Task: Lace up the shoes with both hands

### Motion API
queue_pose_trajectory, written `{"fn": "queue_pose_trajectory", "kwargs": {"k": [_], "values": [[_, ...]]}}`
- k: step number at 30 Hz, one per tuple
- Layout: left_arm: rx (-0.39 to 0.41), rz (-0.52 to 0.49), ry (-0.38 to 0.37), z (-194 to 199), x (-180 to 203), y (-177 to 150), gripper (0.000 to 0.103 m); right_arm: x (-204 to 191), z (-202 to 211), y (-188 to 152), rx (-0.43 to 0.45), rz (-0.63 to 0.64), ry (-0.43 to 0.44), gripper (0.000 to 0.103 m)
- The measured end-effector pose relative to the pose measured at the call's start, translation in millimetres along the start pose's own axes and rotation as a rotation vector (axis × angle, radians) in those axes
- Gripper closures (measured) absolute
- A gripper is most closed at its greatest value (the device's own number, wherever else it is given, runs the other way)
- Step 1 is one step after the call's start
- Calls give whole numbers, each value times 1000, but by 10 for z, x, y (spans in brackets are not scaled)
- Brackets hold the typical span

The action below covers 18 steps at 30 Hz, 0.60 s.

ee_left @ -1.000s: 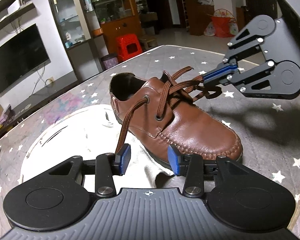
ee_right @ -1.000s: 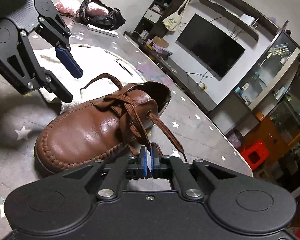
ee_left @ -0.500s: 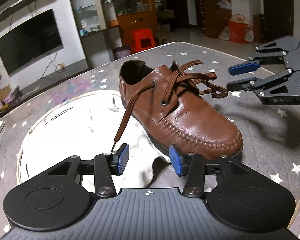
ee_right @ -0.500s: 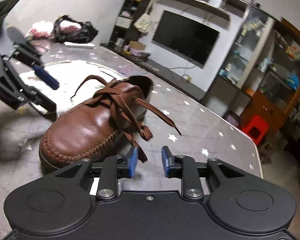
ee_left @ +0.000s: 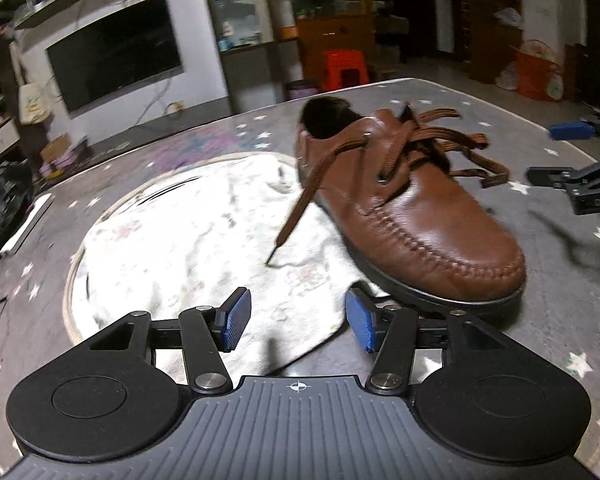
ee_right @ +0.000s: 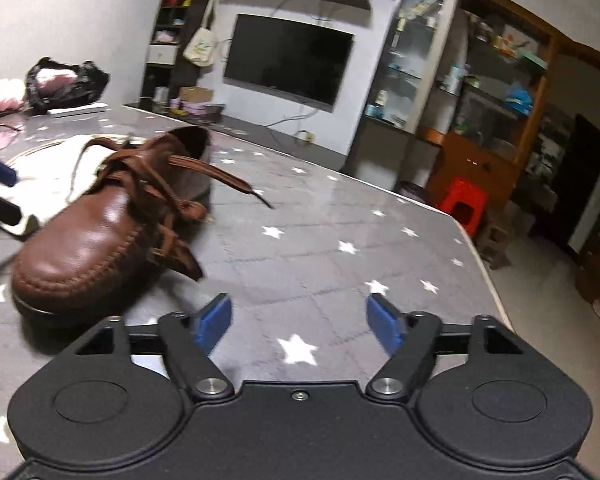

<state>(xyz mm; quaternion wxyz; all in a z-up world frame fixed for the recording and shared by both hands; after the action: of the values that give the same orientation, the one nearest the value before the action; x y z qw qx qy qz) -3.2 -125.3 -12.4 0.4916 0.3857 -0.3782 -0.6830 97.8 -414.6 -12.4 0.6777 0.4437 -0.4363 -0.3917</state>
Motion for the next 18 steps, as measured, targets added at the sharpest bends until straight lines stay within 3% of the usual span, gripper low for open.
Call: {"fn": "queue_pose_trajectory", "kwargs": {"k": [9,18], "values": [[-2,68,84,-54,-172,-62,42,295,-76,-195,-27,-105,-27,17],[-2,85,129,-139,-315,-69,42,372,-129,-296,-29,-109,-37,14]]}}
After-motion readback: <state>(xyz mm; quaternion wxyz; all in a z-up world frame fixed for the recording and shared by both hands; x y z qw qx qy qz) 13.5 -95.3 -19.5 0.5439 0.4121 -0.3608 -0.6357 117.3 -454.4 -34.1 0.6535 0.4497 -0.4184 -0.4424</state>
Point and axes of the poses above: each gripper's, at about its wrist camera, not at the fingertips, and z roughly against the way its jaws point, x to its right, y to its top, the point moved 8 cm from there along -z, roughly the way its jaws point, and after that the axes turned 14 degrees about x, right-handed, at the moved point
